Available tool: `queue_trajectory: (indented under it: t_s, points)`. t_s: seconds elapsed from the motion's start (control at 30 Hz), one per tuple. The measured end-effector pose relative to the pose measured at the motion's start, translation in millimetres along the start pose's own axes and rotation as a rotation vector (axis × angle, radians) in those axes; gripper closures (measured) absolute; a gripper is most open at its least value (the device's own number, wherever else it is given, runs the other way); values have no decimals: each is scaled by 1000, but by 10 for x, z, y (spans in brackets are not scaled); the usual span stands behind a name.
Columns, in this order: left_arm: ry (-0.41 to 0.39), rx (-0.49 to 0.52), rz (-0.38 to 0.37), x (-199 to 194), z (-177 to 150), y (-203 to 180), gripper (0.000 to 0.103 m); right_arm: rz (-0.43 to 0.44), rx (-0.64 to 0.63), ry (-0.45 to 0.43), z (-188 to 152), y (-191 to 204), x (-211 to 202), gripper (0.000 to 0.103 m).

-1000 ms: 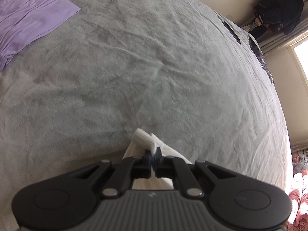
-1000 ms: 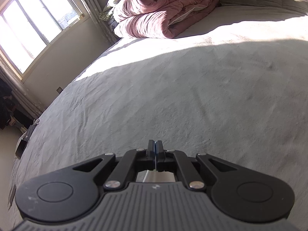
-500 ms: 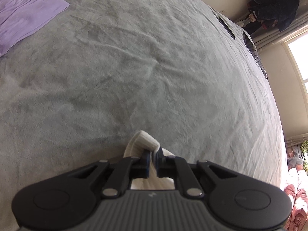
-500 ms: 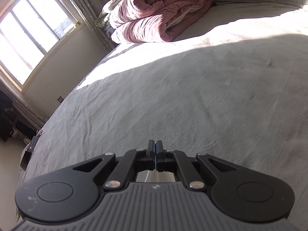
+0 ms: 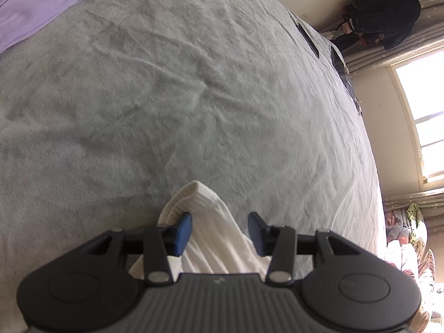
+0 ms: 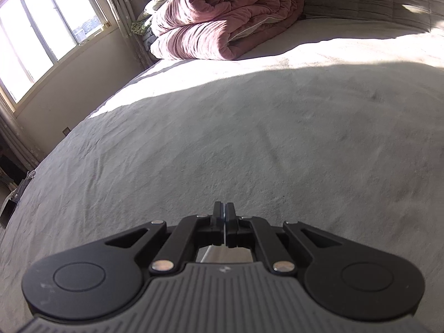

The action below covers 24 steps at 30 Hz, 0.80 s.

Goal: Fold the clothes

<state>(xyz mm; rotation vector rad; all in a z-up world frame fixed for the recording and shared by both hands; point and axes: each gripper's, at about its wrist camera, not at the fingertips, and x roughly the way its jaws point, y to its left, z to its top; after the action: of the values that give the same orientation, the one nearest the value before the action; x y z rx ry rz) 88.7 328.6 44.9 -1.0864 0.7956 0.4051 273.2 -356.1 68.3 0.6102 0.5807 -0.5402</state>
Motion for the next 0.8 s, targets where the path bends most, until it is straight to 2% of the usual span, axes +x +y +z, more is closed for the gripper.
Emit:
queue_trajectory:
  t_s: [0.07, 0.2, 0.3, 0.4, 0.47, 0.53, 0.57, 0.67, 0.77, 0.8]
  points:
    - [-11, -13, -9, -70, 23, 38, 49, -12, -28, -3, 2, 4, -37, 91]
    - [-30, -20, -18, -152, 60, 108, 49, -25, -98, -22, -22, -4, -142, 90]
    - [-18, 13, -23, -133, 48, 66, 49, -19, -176, -22, -104, 11, -229, 90]
    - [-14, 66, -29, -116, 23, -1, 48, 31, -349, -45, -265, 194, -369, 90]
    - [-22, 108, -11, -116, 6, -27, 46, 128, -530, -71, -438, 438, -521, 90]
    - [-30, 148, 12, -116, -8, -36, 44, 271, -761, -78, -747, 713, -746, 90]
    - [-26, 173, 23, -103, -18, -44, 41, 342, -879, -72, -928, 828, -858, 90]
    - [-3, 248, 46, -55, -58, -79, 40, 564, -1221, -30, -1569, 1115, -1208, 89]
    - [-6, 303, 71, -38, -109, -98, 40, 709, -1439, 35, -2164, 1294, -1451, 88]
    - [-15, 321, 85, -41, -126, -100, 42, 742, -1492, 50, -2333, 1350, -1506, 84]
